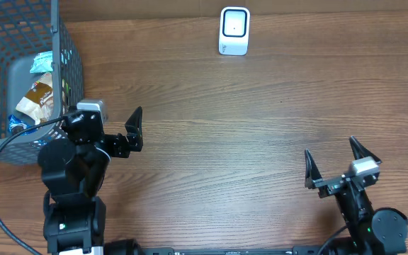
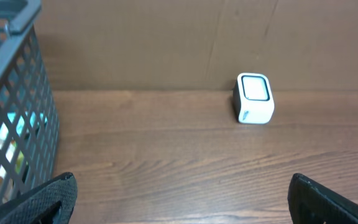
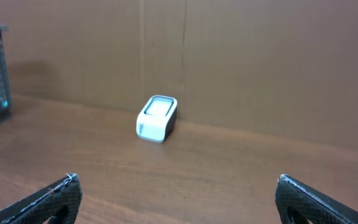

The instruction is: Scan the item barcode

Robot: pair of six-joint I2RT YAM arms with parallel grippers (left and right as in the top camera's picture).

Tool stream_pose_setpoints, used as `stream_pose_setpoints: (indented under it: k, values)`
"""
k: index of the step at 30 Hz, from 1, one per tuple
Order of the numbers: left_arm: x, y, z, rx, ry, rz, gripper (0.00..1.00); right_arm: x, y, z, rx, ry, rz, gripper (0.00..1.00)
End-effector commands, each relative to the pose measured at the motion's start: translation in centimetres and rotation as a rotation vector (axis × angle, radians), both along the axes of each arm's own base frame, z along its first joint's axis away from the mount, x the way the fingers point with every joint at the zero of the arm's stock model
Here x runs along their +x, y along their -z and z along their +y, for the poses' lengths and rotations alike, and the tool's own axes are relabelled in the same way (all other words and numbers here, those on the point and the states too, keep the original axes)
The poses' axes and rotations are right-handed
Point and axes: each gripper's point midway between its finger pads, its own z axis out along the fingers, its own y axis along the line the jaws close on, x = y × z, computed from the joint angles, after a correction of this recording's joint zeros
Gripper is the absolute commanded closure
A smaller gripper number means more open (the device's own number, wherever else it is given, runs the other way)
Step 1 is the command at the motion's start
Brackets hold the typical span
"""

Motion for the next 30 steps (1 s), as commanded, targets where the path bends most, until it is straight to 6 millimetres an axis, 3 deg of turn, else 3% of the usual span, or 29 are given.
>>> stream_pose_setpoints:
  k: [1, 10, 15, 22, 30]
  values:
    - [-0.1, -2.8, 0.0, -0.007, 0.006, -0.051, 0.0, -1.3, -3.6, -0.3, 0.01, 0.008, -0.064, 0.0]
    - [0.3, -6.3, 0.0, -0.012, 0.006, -0.017, 0.0, -3.7, -7.5, -0.4, 0.017, -0.004, -0.084, 0.0]
    - [0.7, -8.5, 0.1, -0.017, 0.006, 0.039, 0.0, -4.0, -9.3, -0.4, 0.012, -0.004, -0.043, 0.0]
    - [1.2, -12.9, 0.2, 0.032, 0.023, 0.07, 0.0, -2.6, -11.8, 0.5, 0.0, -0.05, 0.074, 0.0]
    - [1.6, -16.1, 0.9, 0.089, 0.009, 0.136, 0.0, 0.4, -13.4, 2.0, -0.013, -0.115, 0.33, 0.0]
